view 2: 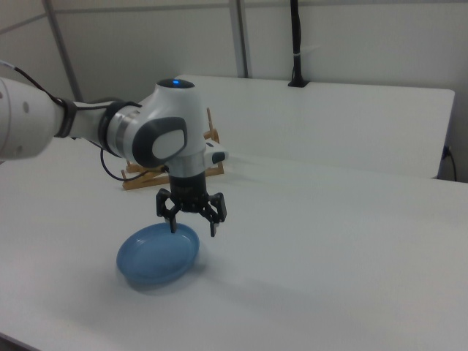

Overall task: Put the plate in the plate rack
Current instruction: 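Move the gripper over the blue plate and lower it to the rim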

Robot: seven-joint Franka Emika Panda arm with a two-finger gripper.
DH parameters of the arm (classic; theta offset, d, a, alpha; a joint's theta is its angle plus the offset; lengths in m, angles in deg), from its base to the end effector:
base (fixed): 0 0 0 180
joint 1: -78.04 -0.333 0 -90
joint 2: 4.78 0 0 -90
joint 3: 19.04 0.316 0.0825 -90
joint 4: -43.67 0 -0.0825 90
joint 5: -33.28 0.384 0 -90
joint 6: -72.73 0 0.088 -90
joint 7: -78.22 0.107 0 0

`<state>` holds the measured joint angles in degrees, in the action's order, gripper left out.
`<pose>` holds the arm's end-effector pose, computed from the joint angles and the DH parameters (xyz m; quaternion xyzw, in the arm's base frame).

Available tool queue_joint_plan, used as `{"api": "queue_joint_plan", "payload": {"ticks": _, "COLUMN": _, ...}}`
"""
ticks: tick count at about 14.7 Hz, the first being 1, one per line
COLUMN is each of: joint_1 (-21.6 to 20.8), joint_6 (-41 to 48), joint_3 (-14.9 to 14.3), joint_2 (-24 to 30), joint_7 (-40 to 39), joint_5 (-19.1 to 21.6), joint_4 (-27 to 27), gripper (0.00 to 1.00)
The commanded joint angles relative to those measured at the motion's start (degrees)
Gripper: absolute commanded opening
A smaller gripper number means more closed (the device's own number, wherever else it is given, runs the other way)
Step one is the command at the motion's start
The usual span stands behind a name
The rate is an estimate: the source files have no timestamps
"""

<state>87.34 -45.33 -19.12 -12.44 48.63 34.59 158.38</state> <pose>0.5647 -0.0920 0.3860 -0.9847 -0.1697 0.0322 0.0218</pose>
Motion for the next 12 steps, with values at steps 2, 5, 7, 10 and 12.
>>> {"api": "queue_joint_plan", "payload": {"ticks": 2, "joint_1": -2.43, "joint_6": -5.67, "joint_3": -0.54, "joint_2": -4.02, "joint_7": 3.12, "joint_5": -0.17, "joint_4": 0.43, "gripper": 0.97}}
{"api": "queue_joint_plan", "payload": {"ticks": 5, "joint_1": -2.88, "joint_6": -7.26, "joint_3": -0.45, "joint_2": -5.61, "joint_7": 5.68, "joint_5": -0.26, "joint_4": 0.34, "gripper": 0.82}}
{"api": "queue_joint_plan", "payload": {"ticks": 7, "joint_1": -3.66, "joint_6": -7.35, "joint_3": -0.54, "joint_2": -5.96, "joint_7": 6.65, "joint_5": -0.26, "joint_4": 0.43, "gripper": 0.63}}
{"api": "queue_joint_plan", "payload": {"ticks": 10, "joint_1": -3.84, "joint_6": -7.44, "joint_3": -0.54, "joint_2": -6.49, "joint_7": 7.53, "joint_5": -0.52, "joint_4": 0.34, "gripper": 0.32}}
{"api": "queue_joint_plan", "payload": {"ticks": 12, "joint_1": -4.02, "joint_6": -7.79, "joint_3": -0.54, "joint_2": -7.02, "joint_7": 7.53, "joint_5": -0.70, "joint_4": 0.34, "gripper": 0.30}}
